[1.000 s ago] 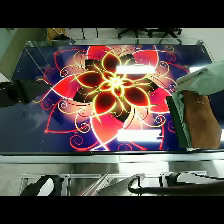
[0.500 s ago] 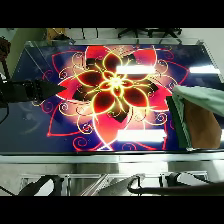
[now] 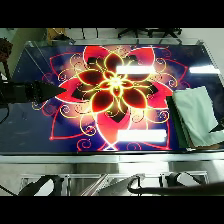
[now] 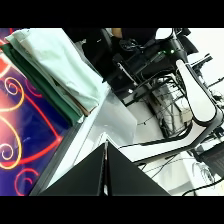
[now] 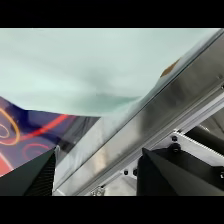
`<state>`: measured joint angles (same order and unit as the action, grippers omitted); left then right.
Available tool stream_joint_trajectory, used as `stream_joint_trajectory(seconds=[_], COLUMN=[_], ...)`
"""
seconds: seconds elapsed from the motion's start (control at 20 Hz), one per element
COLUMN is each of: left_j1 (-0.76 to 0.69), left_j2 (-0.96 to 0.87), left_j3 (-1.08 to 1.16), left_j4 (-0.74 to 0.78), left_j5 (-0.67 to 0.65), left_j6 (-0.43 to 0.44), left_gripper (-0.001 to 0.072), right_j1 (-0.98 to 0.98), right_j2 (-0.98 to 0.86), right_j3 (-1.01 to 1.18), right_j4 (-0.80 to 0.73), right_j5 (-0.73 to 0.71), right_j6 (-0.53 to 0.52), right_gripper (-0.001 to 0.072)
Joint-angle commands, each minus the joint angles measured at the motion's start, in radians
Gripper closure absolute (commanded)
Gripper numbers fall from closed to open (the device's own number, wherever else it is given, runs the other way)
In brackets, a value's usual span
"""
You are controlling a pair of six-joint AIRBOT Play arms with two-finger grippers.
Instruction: Fold the shirts.
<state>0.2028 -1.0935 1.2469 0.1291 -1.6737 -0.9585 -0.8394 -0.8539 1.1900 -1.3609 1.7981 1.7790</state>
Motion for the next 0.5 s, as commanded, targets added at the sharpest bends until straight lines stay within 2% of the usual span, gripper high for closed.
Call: stream_joint_trajectory(seconds=[0.0,0.05,0.1,0.15,0.2,0.3,0.45], left_j1=[0.000,0.000,0.001,0.002,0.002,0.002,-0.008], left_j2=[-0.001,-0.001,-0.001,-0.001,-0.001,0.003,0.076], left_j3=[0.000,0.002,0.007,0.021,0.041,0.088,0.079], left_j4=[-0.001,-0.002,0.000,0.001,0.002,0.047,0.274], left_j5=[0.000,0.004,0.012,0.019,0.025,0.034,0.062], left_j6=[0.000,0.000,0.000,0.000,-0.001,-0.066,-0.104], left_gripper=[0.0692,0.0692,0.0692,0.0692,0.0692,0.0693,0.0693], right_j1=[0.000,0.000,0.002,0.005,0.016,0.071,0.291], right_j2=[-0.019,-0.019,-0.018,-0.013,0.003,0.043,0.145], right_j3=[0.050,0.096,0.133,0.159,0.170,0.169,0.105], right_j4=[0.076,0.159,0.256,0.373,0.496,0.637,0.620], right_j5=[0.016,-0.003,-0.029,-0.066,-0.121,-0.247,-0.350], right_j6=[-0.022,-0.022,-0.024,-0.047,-0.074,-0.122,-0.195], right_gripper=[0.0150,0.0153,0.0300,0.0577,0.0691,0.0692,0.0692])
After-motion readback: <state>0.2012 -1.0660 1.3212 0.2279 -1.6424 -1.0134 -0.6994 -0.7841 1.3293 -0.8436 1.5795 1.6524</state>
